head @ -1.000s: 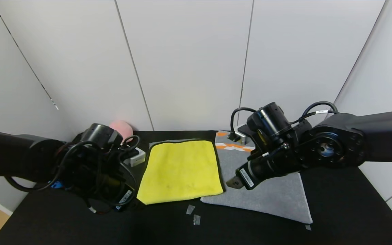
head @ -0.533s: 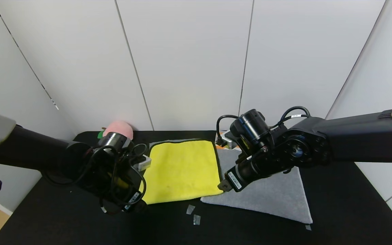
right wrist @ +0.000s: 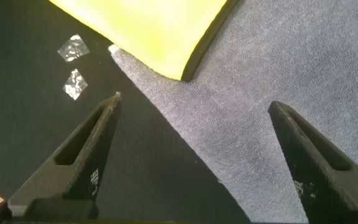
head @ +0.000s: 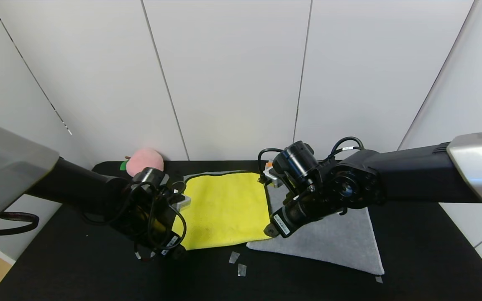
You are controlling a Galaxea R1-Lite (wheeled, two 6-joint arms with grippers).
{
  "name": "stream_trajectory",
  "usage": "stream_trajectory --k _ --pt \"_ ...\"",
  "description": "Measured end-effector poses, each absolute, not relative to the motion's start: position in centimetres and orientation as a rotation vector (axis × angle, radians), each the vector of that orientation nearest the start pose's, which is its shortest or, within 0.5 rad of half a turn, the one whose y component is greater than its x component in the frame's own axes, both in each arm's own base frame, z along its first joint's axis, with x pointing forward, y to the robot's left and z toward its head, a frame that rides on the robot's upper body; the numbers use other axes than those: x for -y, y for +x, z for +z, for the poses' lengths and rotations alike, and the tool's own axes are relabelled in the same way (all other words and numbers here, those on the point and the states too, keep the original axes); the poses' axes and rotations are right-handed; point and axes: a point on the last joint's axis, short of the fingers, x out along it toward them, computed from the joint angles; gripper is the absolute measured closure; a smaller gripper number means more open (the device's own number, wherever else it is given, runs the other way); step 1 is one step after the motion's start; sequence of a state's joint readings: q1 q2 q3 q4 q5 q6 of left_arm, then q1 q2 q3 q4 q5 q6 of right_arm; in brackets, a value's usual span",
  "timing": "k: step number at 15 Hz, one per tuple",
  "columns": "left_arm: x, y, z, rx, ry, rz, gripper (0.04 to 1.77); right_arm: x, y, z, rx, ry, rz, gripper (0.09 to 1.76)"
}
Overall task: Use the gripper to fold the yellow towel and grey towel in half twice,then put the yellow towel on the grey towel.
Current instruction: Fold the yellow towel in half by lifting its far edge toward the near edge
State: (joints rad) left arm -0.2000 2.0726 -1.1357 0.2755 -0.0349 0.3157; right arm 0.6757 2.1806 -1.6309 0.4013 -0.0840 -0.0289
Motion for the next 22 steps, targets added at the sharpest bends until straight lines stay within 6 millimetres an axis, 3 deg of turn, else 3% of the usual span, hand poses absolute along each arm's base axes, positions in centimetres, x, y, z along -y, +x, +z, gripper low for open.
stream_trajectory --k 7,10,14,15,16,22 --pt "6.8 34.9 6.3 -1.178 0.366 -0.386 0.12 -26.7 33.5 12.8 -0.911 -0.383 0.547 0.14" --pt "6.8 35.2 5.8 -1.187 0.367 -0.383 0.64 -26.8 33.6 12.3 -0.921 -0.387 0.546 0.14" --pt "6.8 35.4 5.7 -1.188 0.366 -0.383 1.07 -26.9 33.8 12.0 -0.923 -0.387 0.547 0.14" --pt "6.8 35.5 5.7 -1.186 0.366 -0.384 1.62 -27.0 33.9 12.0 -0.922 -0.387 0.547 0.14" --pt "6.9 35.5 5.7 -1.184 0.367 -0.385 1.69 -27.1 34.0 11.9 -0.921 -0.386 0.546 0.14" --pt "6.7 35.6 6.3 -1.168 0.362 -0.38 1.7 -28.4 34.0 11.1 -0.917 -0.408 0.533 0.14"
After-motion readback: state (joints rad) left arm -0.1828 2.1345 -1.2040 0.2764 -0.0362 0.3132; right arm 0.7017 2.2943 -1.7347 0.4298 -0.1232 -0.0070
